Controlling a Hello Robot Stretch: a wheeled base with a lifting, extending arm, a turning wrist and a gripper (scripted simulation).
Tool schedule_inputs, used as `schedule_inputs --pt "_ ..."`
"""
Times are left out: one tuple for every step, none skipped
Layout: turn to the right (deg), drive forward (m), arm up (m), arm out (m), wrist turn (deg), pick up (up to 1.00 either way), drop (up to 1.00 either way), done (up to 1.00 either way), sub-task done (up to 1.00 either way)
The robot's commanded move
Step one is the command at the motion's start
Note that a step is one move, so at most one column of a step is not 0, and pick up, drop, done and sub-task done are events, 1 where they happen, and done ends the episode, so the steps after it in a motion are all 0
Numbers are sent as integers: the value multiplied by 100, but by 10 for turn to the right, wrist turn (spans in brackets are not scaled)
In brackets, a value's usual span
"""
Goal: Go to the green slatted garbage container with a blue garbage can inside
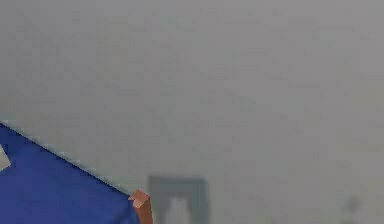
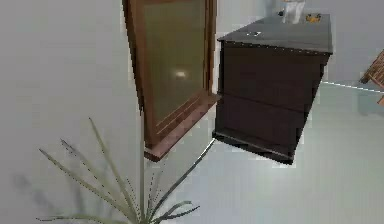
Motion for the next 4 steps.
schedule_inputs --pt "-450 0 0 0 0 0 0 0 0" --pt "-450 0 0 0 0 0 0 0 0" --pt "-450 0 0 0 0 0 0 0 0" --pt "0 95 0 0 0 0 0 0 0"
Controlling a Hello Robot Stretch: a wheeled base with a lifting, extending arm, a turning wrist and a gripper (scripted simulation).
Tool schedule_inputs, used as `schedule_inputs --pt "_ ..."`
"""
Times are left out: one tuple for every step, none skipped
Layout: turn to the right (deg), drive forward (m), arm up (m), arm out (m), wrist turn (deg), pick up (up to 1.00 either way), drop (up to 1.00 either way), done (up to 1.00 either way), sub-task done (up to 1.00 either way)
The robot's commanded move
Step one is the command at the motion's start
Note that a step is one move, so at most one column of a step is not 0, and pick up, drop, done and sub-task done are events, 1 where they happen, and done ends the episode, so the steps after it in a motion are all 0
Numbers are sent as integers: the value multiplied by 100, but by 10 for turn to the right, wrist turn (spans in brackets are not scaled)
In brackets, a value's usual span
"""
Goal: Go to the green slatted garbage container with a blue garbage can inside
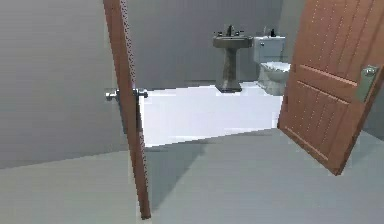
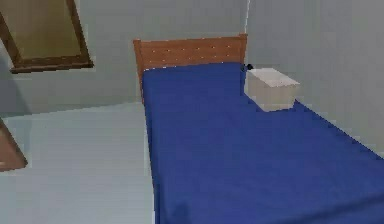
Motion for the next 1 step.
schedule_inputs --pt "60 0 0 0 0 0 0 0 0"
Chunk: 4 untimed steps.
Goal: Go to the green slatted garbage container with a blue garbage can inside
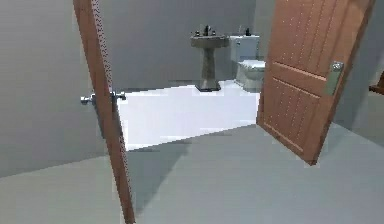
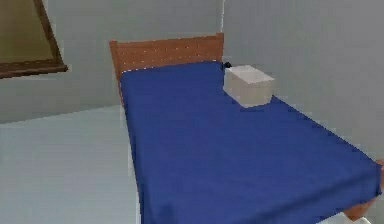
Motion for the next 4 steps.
schedule_inputs --pt "0 95 0 0 0 0 0 0 0" --pt "-120 0 0 0 0 0 0 0 0" --pt "0 100 0 0 0 0 0 0 0" --pt "-30 0 0 0 0 0 0 0 0"
